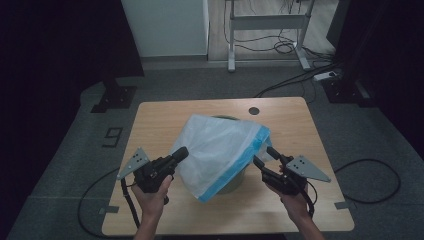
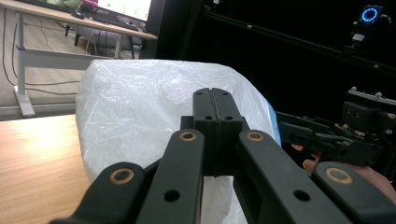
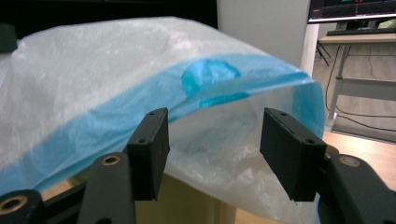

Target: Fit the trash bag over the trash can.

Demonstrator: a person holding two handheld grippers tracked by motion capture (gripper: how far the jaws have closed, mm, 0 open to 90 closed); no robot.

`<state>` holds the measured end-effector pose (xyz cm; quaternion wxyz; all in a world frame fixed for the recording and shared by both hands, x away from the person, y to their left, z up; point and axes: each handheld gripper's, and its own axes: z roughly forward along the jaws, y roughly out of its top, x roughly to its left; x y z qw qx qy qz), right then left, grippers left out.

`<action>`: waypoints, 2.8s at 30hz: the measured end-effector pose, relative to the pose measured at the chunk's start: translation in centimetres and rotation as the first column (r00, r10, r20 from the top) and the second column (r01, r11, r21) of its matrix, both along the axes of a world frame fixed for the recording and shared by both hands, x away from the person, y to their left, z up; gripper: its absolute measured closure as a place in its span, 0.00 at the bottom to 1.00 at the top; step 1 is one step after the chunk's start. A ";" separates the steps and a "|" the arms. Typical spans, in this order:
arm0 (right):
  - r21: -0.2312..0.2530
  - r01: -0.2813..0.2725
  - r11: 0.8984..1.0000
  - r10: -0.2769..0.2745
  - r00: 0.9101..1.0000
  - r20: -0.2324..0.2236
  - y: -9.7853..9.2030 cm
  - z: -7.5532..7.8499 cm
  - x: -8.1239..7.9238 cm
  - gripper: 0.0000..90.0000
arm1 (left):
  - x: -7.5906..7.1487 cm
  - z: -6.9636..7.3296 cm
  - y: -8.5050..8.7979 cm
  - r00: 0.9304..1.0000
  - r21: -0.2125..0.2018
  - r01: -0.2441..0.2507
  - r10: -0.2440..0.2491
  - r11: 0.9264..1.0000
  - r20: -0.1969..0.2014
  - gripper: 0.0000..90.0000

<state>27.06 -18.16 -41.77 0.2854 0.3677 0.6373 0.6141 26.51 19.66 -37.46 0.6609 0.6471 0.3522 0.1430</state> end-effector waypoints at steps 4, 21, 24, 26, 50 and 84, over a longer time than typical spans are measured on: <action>0.014 0.011 1.000 -0.011 1.000 0.010 0.1 0.6 0.0 0.47 | -0.1 0.0 0.1 1.000 -0.003 -0.003 0.003 1.000 -0.001 1.00; -0.056 0.044 0.997 -0.047 0.998 -0.044 1.0 0.0 1.2 0.47 | 0.0 -0.1 0.3 1.000 -0.029 0.009 -0.009 1.000 -0.011 1.00; -0.061 0.026 0.998 -0.029 0.998 -0.049 1.2 0.4 1.3 0.46 | 0.1 -0.2 0.3 1.000 -0.030 0.010 -0.011 0.999 -0.014 1.00; -0.074 0.017 0.997 -0.021 0.999 -0.050 1.5 0.4 1.5 0.45 | 0.1 -0.2 0.3 1.000 -0.035 0.011 -0.012 0.999 -0.018 1.00; -0.093 0.019 0.995 -0.025 0.998 -0.063 2.3 0.4 2.3 0.43 | -1.2 1.7 -0.5 0.999 0.049 -0.014 0.012 0.999 0.037 0.60; -0.099 0.033 0.995 -0.035 0.999 -0.022 2.2 0.1 0.7 0.46 | -1.3 -2.9 -8.0 1.000 0.348 0.008 -0.008 0.937 0.000 0.42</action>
